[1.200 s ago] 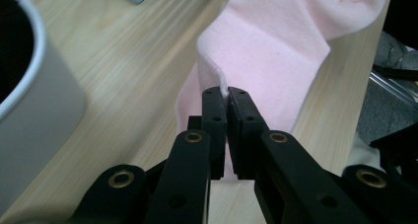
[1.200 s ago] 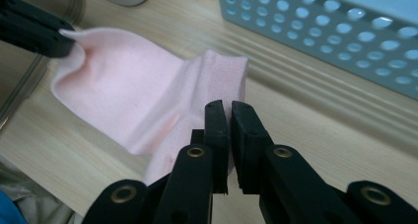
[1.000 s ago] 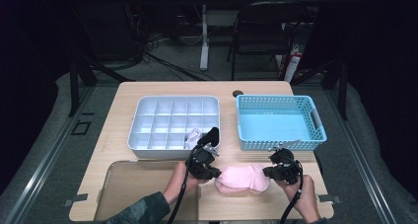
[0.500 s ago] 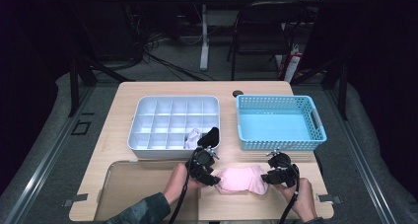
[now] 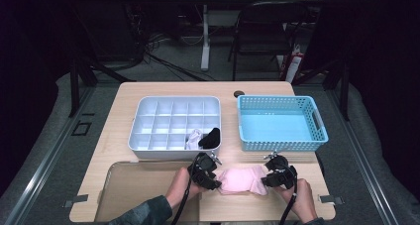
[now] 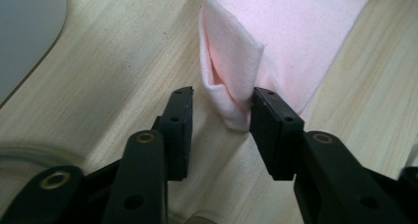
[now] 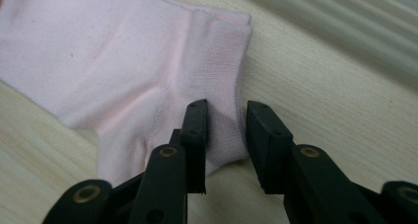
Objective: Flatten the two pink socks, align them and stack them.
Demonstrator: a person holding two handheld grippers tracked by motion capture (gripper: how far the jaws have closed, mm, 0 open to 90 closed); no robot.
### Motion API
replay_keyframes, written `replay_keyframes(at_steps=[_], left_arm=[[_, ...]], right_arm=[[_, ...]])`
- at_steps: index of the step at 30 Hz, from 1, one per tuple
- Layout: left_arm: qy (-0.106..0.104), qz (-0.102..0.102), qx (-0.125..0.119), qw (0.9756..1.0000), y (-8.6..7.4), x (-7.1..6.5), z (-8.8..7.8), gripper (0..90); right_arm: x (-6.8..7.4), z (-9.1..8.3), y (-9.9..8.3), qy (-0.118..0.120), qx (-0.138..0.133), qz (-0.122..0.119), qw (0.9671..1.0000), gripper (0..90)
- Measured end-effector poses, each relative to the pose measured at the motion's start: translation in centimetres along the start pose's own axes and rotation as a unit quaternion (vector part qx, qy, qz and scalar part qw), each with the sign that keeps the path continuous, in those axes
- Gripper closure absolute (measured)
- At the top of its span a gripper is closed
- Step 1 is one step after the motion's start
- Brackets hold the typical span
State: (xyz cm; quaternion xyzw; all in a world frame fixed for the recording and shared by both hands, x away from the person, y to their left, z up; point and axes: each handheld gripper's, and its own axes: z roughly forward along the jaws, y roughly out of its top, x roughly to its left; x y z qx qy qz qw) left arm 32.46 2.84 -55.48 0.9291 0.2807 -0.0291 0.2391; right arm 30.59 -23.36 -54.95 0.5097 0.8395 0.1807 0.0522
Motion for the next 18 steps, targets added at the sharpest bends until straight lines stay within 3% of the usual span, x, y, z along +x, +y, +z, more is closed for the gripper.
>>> replay_keyframes(at_steps=[8,12,18], left_arm=[[0.01,0.02,-0.012,0.9997,-0.3,-0.5,0.2,82.1],[0.0,0.019,-0.023,0.9996,-0.2,-0.1,0.3,83.9],[-0.001,0.015,-0.04,0.9991,-0.1,0.3,-0.1,84.0]], right_arm=[[-0.2,-0.1,-0.2,0.016,0.001,0.01,0.9998,80.1],[-0.7,-0.4,-0.2,0.012,-0.001,0.014,0.9998,80.4],[-1.1,-1.7,-0.2,0.03,-0.029,0.022,0.9989,80.4]])
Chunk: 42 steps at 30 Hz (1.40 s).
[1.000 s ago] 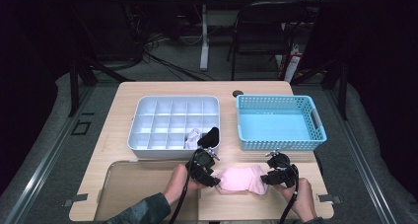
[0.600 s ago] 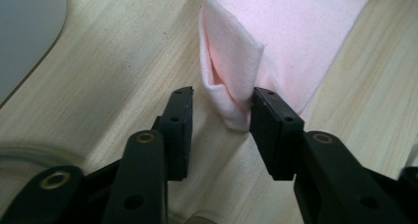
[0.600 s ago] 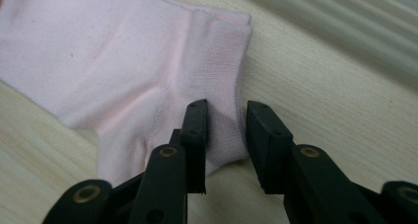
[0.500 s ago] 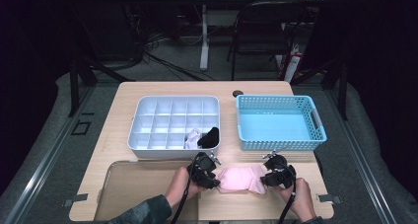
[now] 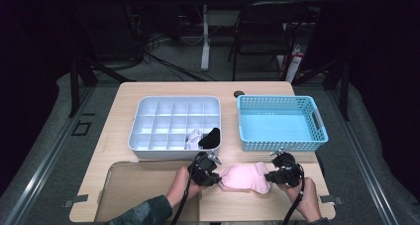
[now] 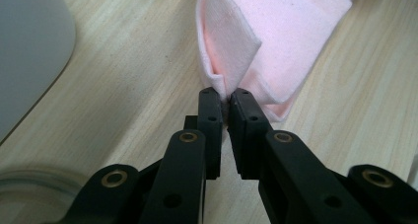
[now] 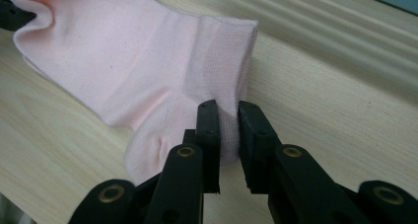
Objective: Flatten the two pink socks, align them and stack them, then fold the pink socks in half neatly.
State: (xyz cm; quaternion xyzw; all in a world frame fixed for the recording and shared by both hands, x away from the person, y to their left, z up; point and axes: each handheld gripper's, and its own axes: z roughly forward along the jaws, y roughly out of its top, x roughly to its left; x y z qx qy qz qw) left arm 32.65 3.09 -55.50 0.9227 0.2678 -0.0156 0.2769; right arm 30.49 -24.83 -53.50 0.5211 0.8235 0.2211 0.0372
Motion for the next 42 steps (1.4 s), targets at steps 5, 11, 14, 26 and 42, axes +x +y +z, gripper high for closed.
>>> replay_keyframes(at_steps=[5,11,14,26,42], left_arm=[[-0.004,-0.004,-0.007,1.0,0.0,0.2,0.0,83.9],[-0.006,-0.005,-0.01,0.9999,0.0,0.3,0.1,83.7],[-0.007,-0.006,-0.008,0.9999,0.0,0.3,0.2,83.7],[-0.011,-0.005,-0.005,0.9999,0.0,0.3,0.5,83.7],[-0.006,-0.006,-0.012,0.9999,0.1,0.4,0.5,83.7]], right_arm=[[0.0,0.0,0.0,0.004,-0.004,0.002,1.0,80.3],[-0.2,-0.5,0.0,0.015,-0.013,0.008,0.9998,80.2],[-0.2,-0.6,0.0,0.015,-0.012,0.009,0.9998,80.1],[0.0,-1.0,0.0,0.008,-0.017,0.013,0.9997,80.0],[0.6,-2.1,0.2,0.01,-0.031,0.005,0.9995,80.0]])
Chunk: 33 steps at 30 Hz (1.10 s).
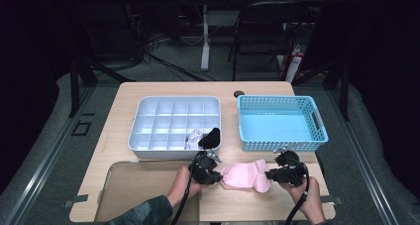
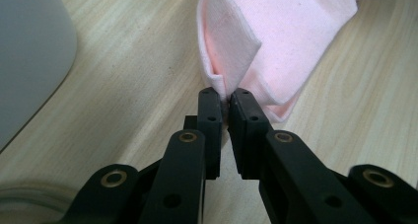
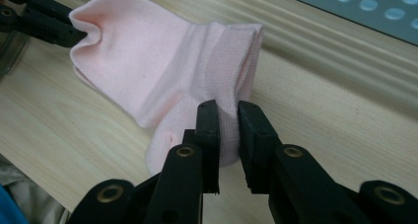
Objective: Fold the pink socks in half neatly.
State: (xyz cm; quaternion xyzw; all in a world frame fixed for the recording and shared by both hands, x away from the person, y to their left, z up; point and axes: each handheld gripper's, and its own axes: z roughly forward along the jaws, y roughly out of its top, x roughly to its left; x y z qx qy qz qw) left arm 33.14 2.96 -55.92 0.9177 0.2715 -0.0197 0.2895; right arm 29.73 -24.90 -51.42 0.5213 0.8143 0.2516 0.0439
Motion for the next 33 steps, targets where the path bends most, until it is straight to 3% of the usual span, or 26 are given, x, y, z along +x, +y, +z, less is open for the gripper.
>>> replay_keyframes(at_steps=[9,19,28,33], left_arm=[[0.003,-0.004,-0.003,1.0,0.1,0.0,0.2,83.7],[-0.003,-0.014,-0.004,0.9999,0.2,0.2,0.4,83.6],[-0.006,-0.012,-0.003,0.9999,0.6,0.0,0.6,83.4],[-0.007,-0.012,-0.003,0.9999,0.8,-0.1,0.7,83.3]], right_arm=[[0.5,-0.8,0.3,0.022,-0.013,-0.005,0.9997,79.9],[2.1,-1.0,0.9,0.05,-0.032,-0.02,0.9981,80.0],[4.7,0.9,2.3,0.057,-0.031,-0.05,0.9967,79.9],[5.8,2.3,2.7,0.048,-0.021,-0.063,0.9966,79.8]])
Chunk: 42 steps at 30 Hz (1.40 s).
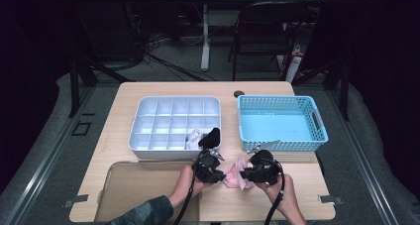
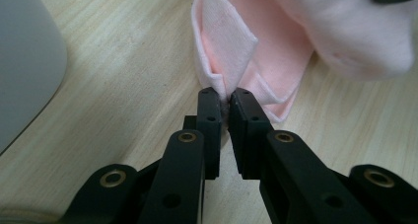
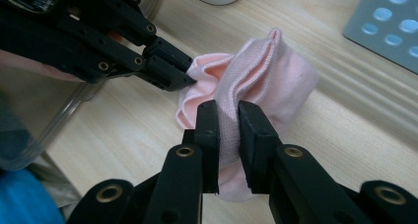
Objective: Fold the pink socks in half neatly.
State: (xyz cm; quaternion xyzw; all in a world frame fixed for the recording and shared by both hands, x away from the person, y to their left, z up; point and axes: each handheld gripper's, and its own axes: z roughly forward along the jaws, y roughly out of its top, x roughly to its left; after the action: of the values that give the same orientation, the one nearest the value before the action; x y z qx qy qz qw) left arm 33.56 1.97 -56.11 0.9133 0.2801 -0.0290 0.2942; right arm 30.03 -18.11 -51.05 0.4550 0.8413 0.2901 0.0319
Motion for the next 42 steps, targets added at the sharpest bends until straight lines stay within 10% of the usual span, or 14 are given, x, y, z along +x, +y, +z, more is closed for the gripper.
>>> replay_keyframes(at_steps=[14,26,32,42], left_arm=[[-0.005,0.0,0.004,1.0,0.2,-0.2,0.2,79.1],[-0.009,-0.01,0.005,0.9999,0.4,0.2,-1.3,56.4],[-0.006,-0.024,-0.007,0.9997,0.7,0.3,-1.8,48.3],[-0.021,-0.044,0.004,0.9988,0.5,0.6,-0.5,46.9]], right_arm=[[1.1,3.0,0.2,-0.016,0.013,-0.021,0.9996,78.3],[-0.1,0.0,-0.2,0.022,-0.039,-0.01,0.9989,64.3],[-2.1,-1.0,-1.4,-0.014,-0.049,0.034,0.9981,60.2],[-3.7,1.9,-2.4,0.001,0.01,0.101,0.9949,54.3]])
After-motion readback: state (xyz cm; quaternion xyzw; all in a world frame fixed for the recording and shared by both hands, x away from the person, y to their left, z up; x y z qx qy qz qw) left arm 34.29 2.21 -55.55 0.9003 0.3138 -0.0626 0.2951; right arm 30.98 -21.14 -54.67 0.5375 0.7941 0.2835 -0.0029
